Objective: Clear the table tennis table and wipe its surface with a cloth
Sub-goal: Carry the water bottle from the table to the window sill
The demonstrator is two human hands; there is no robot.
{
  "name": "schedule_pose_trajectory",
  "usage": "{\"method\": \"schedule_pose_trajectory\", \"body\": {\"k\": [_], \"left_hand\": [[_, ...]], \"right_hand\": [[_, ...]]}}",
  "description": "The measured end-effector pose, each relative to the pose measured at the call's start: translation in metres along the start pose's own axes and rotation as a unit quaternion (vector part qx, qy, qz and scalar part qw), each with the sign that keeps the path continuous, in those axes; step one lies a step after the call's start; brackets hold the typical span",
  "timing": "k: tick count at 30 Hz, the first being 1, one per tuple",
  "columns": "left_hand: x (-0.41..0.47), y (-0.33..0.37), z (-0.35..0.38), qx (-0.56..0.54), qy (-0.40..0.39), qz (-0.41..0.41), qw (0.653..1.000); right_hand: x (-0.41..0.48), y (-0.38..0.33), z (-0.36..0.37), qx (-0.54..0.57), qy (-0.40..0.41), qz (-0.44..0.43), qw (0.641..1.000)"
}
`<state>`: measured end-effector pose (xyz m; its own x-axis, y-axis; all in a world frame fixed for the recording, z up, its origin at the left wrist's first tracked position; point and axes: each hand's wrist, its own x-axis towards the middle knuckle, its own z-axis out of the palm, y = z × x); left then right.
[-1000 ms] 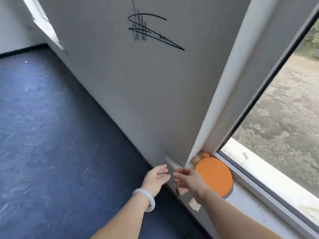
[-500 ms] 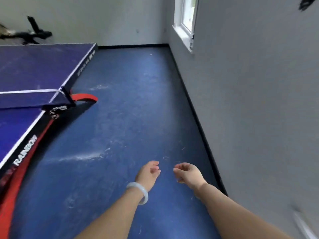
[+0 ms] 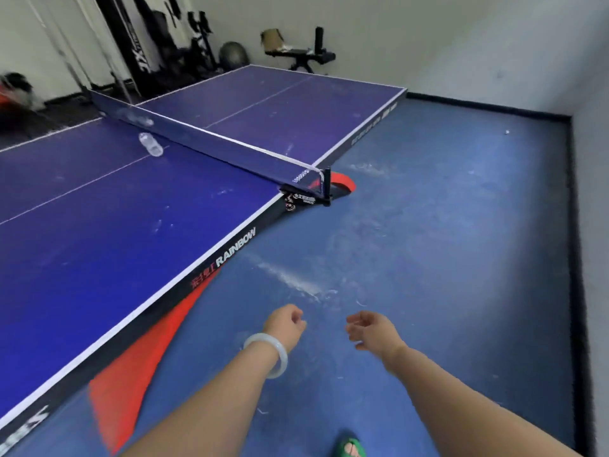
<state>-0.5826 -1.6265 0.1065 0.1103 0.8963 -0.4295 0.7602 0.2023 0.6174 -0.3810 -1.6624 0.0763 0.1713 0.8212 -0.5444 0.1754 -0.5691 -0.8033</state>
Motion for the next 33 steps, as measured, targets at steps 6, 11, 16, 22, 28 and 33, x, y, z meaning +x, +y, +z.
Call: {"method": "schedule_pose_trajectory", "body": {"k": [6,11,16,22,28,33], "left_hand": [[0.062,0.007,-0.051,-0.015,0.066,-0.075,0.995],[0.099,0.008,-0.075,-0.02,0.085,-0.105,0.991],[0.141,0.002,-0.098,-0.029,0.099,-0.127,0.987],[0.227,-0.012,-0.136,-0.042,0.113,-0.15,0.981],[0.316,-0.018,-0.19,-0.042,0.123,-0.154,0.979],[0.369,-0.033,-0.24,-0.03,0.129,-0.159,0.978]], "right_hand": [[0.095,-0.08,0.001,-0.111,-0.052,-0.052,0.991],[0.139,-0.126,0.02,-0.237,-0.083,-0.078,0.965],[0.184,-0.164,0.047,-0.296,-0.113,-0.108,0.942],[0.254,-0.218,0.085,-0.362,-0.13,-0.137,0.913],[0.325,-0.284,0.122,-0.404,-0.139,-0.153,0.891],[0.381,-0.332,0.163,-0.402,-0.146,-0.156,0.891]]}}
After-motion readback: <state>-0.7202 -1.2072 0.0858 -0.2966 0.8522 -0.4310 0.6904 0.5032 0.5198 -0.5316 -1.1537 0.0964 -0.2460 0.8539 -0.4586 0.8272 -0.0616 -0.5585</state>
